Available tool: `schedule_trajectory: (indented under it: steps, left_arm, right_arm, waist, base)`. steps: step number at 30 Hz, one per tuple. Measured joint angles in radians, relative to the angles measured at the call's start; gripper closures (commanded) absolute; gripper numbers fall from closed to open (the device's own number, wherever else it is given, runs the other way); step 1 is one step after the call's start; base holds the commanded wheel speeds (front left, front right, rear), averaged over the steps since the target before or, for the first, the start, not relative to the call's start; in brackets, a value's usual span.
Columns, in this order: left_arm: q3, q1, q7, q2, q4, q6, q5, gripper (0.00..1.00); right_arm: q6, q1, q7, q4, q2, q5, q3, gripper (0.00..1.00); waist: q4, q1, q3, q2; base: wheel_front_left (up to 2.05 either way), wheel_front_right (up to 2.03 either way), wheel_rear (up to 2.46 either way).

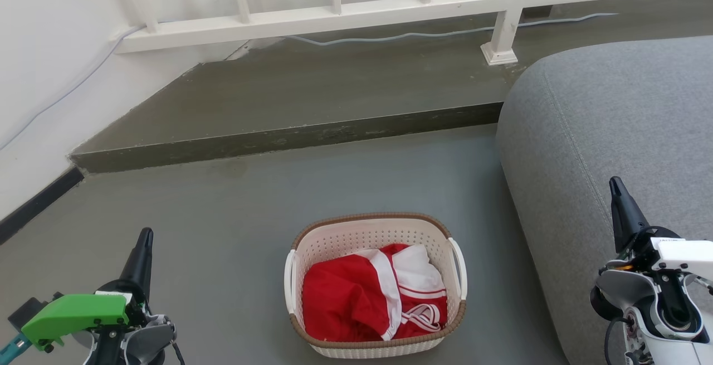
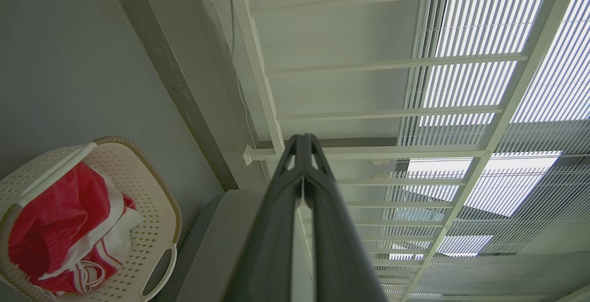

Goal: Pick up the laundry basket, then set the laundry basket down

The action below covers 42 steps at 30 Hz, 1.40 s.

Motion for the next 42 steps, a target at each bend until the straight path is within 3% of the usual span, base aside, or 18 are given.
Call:
schedule_trajectory:
  steps: [42]
  left_arm:
    - [0.001,0.000,0.000,0.000,-0.002,0.000,0.000,1.00]
  right_arm:
    - [0.000,0.000,0.001,-0.001,0.001,0.000,-0.001,1.00]
  waist:
    - [0.000,0.0000,0.000,0.0000]
  base:
    - [0.00,0.00,0.00]
